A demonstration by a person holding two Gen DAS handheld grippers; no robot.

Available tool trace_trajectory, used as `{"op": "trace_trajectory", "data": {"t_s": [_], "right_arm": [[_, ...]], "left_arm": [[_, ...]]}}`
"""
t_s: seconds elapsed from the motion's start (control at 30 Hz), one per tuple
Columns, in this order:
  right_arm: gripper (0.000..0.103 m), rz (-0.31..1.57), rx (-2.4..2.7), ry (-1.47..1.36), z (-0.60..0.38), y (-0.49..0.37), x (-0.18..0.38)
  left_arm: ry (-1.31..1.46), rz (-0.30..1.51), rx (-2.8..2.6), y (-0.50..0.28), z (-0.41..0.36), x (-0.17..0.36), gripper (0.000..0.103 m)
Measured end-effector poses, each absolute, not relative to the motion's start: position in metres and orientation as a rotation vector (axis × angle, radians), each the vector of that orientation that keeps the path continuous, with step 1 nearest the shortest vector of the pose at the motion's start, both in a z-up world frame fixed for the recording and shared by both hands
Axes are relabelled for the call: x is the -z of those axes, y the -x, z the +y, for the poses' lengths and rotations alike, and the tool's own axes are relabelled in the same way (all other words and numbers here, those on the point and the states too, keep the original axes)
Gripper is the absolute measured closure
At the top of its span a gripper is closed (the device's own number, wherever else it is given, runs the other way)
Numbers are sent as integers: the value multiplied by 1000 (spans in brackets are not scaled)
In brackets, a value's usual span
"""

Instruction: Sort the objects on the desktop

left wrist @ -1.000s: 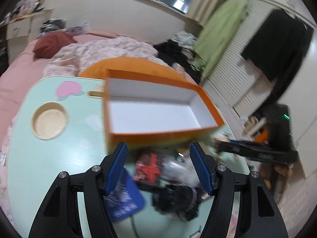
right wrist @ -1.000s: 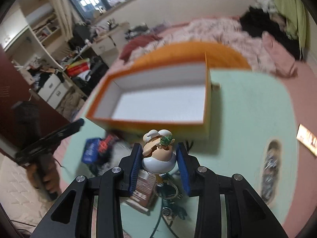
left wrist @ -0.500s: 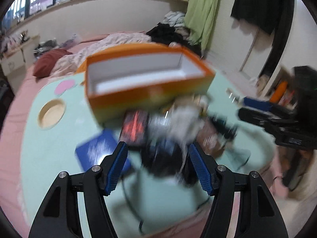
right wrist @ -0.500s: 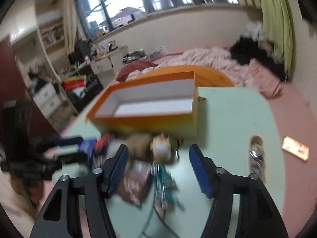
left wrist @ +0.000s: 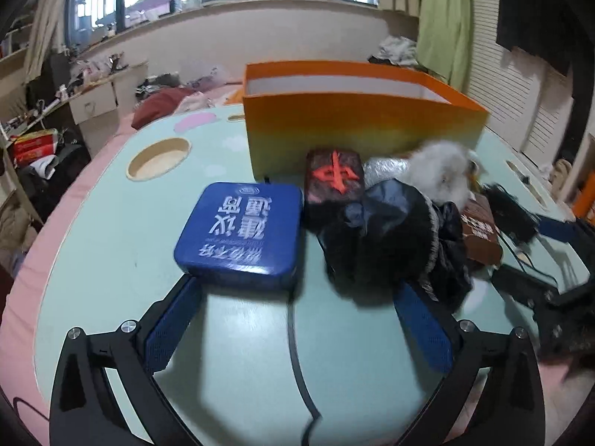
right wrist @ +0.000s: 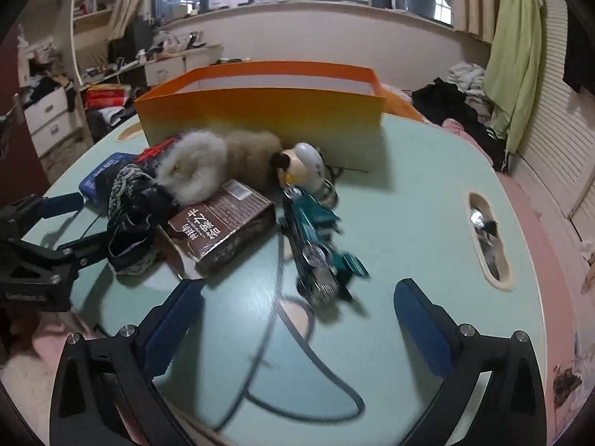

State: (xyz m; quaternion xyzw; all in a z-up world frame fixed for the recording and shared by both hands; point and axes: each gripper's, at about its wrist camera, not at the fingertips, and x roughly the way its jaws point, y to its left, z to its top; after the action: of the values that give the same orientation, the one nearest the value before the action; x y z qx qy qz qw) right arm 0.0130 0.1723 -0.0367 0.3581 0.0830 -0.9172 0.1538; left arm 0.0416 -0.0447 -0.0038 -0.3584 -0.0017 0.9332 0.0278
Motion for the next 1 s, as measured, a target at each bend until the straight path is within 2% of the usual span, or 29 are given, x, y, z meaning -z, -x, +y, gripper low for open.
{"op": "trace_trajectory", "data": {"t_s": [1.0], "right_arm": [[0, 232, 2660, -935, 171, -34, 38]], "left_arm": [[1049, -2, -2903, -42, -46, 5, 0]]}}
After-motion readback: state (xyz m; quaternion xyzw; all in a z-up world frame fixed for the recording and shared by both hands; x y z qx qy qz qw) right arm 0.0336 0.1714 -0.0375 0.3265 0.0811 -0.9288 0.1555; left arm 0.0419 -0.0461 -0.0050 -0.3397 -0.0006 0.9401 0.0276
